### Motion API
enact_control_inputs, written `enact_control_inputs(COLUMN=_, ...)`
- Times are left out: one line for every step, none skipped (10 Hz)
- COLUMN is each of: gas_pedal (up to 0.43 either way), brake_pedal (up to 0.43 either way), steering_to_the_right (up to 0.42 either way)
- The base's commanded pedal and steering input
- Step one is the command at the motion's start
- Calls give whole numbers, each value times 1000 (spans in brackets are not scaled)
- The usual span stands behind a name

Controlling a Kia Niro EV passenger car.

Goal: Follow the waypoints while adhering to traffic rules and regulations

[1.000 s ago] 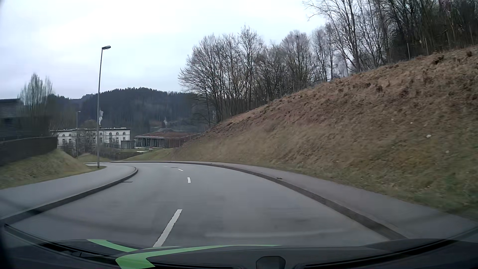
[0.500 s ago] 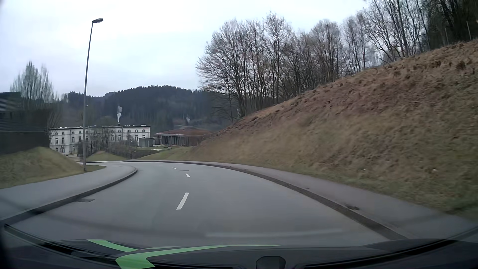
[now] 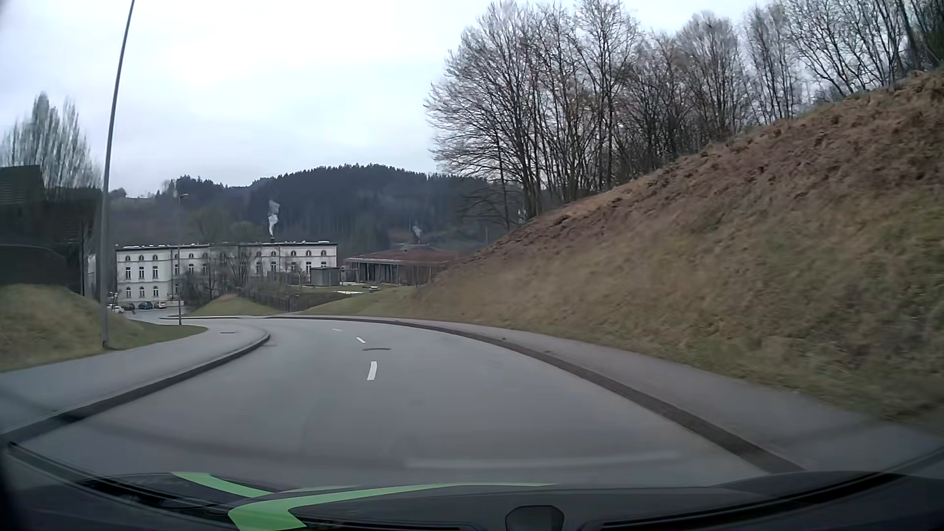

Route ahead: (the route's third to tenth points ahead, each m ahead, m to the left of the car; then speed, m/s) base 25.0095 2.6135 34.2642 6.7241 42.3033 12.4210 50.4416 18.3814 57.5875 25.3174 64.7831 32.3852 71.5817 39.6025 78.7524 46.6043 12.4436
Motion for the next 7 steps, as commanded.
enact_control_inputs(gas_pedal=0, brake_pedal=189, steering_to_the_right=-69)
enact_control_inputs(gas_pedal=0, brake_pedal=195, steering_to_the_right=-69)
enact_control_inputs(gas_pedal=0, brake_pedal=195, steering_to_the_right=-68)
enact_control_inputs(gas_pedal=0, brake_pedal=220, steering_to_the_right=-67)
enact_control_inputs(gas_pedal=0, brake_pedal=220, steering_to_the_right=-65)
enact_control_inputs(gas_pedal=0, brake_pedal=220, steering_to_the_right=-64)
enact_control_inputs(gas_pedal=0, brake_pedal=220, steering_to_the_right=-64)
